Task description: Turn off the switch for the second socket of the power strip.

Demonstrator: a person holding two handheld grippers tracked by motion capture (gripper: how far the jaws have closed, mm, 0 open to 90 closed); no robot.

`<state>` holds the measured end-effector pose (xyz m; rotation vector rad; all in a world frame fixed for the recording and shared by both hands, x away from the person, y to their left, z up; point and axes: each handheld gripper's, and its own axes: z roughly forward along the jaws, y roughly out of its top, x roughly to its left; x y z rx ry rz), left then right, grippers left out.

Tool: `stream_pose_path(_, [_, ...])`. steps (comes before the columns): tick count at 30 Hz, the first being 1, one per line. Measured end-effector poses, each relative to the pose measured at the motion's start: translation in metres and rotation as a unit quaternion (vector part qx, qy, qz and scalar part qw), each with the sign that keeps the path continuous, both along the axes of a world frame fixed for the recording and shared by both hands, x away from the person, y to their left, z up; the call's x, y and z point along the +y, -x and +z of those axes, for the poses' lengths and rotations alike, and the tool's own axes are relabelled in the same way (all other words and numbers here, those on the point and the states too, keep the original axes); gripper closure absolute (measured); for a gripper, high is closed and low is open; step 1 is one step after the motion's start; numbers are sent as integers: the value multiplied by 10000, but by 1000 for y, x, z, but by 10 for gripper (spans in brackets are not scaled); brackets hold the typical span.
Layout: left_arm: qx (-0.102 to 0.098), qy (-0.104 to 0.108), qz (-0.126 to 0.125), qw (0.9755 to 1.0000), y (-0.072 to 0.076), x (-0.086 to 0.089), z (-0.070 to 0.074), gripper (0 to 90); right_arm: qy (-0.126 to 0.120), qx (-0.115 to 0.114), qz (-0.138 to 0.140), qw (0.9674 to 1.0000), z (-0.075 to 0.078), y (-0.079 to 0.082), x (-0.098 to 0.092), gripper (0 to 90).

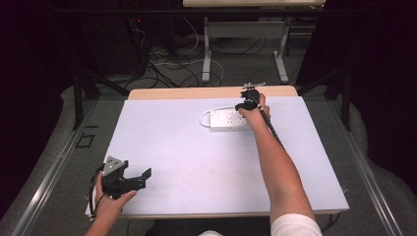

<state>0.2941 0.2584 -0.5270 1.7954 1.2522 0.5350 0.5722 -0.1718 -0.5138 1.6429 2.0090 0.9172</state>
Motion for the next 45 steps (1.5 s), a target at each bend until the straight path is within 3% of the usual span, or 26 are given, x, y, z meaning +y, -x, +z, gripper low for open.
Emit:
stream_pose_path(5, [3, 19, -1, 10000, 0, -1, 0, 54, 133, -151, 120, 9997, 2, 2, 2, 475])
stream_pose_path(15, [-21, 20, 13, 10000, -1, -1, -1, 54, 82, -221, 334, 9992, 6, 8, 4, 361])
stream_pose_path(24, [-12, 16, 13, 10000, -1, -2, -1, 55, 250, -209, 534, 9980, 6, 12, 4, 356])
stream_pose_path(27, [-13, 21, 18, 10000, -1, -2, -1, 55, 265, -197, 541, 9980, 8, 15, 4, 352])
stream_pose_path(29, [-5, 48, 28, 10000, -1, -2, -1, 55, 373, -246, 476, 9979, 9, 16, 4, 280])
stream_pose_path(35, [-10, 37, 24, 10000, -1, -2, -1, 54, 283, -192, 502, 9982, 10, 20, 1, 279])
stream_pose_path(45, [-7, 18, 22, 10000, -1, -3, -1, 55, 227, -275, 518, 9980, 19, 27, -3, 156])
